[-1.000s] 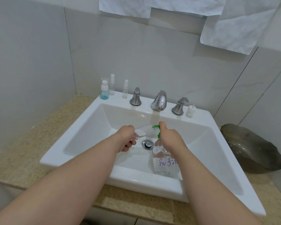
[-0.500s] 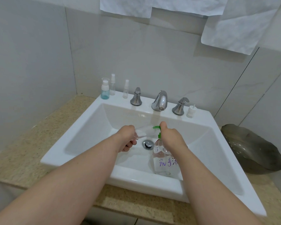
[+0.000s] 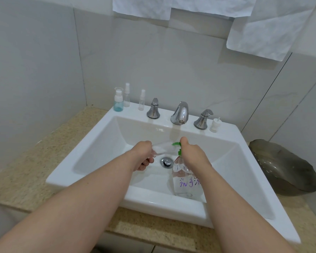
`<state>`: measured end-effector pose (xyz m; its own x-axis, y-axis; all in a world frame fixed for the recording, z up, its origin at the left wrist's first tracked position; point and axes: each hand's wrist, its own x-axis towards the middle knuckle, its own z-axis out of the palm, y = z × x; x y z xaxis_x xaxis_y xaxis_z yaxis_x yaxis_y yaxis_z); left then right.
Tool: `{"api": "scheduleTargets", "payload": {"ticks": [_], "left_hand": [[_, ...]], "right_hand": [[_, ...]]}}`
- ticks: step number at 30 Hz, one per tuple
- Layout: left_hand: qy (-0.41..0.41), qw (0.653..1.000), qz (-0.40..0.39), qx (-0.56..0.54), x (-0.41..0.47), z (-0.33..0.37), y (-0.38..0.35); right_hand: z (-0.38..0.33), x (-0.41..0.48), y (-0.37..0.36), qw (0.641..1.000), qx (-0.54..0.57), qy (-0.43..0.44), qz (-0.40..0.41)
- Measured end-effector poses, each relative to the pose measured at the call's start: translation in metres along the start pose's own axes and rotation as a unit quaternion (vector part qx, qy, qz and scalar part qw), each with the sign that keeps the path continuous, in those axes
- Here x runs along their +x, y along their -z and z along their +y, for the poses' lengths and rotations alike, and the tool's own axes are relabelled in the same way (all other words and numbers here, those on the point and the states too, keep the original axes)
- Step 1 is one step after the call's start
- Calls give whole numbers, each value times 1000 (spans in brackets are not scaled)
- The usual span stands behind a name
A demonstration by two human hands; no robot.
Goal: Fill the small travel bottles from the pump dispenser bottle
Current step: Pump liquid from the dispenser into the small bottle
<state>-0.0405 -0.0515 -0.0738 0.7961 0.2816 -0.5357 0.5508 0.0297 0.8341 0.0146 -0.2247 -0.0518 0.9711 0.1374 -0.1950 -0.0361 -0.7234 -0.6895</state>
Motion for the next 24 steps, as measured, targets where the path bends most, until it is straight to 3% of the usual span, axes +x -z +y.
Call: {"api": "scheduleTargets", "payload": {"ticks": [7, 15, 24], "left_hand": [[3, 1000, 2, -5, -1, -1, 0], [13, 997, -27, -77, 1, -1, 2], [13, 992, -47, -115, 7, -1, 2]], "right_hand": [[0, -2, -1, 999, -20, -30, -2], [1, -2, -1, 1000, -14, 5, 1], [7, 0, 3, 993, -97, -12, 61]]}}
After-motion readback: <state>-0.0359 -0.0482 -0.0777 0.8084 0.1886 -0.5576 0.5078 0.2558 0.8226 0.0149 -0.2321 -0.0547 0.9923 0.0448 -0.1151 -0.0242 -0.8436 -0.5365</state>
